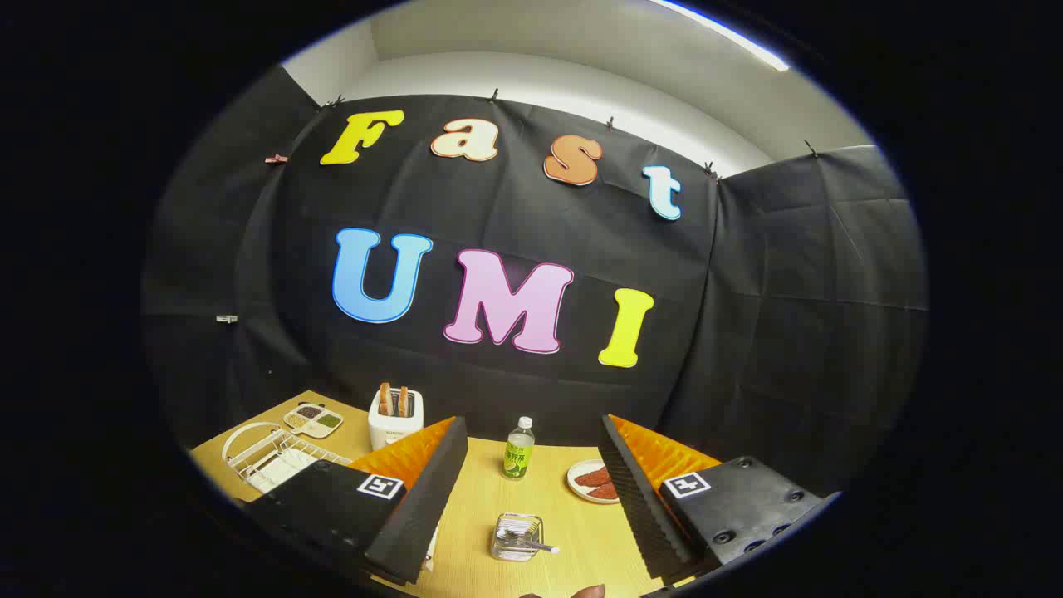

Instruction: Take the plate from the dish rack, then take the spoon from the basket and place it into the plate.

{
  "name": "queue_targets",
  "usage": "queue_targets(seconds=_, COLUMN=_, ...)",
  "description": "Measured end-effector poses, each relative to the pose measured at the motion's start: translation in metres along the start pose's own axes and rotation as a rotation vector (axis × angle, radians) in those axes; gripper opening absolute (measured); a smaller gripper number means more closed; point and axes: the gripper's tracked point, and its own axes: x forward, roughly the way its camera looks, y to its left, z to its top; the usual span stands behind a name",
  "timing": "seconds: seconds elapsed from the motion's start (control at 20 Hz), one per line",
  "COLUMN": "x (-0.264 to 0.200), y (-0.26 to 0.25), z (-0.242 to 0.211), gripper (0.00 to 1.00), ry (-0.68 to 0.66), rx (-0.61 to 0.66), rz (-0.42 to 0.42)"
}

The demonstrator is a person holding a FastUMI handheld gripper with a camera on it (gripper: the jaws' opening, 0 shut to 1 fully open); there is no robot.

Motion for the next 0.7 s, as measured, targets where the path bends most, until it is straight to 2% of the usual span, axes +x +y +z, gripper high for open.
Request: queue_targets(seconds=0.7, x=-0.0015, y=0.0092, z=-0.0057, gripper=0.97, ry=0.030, rx=0.038, rz=0.007)
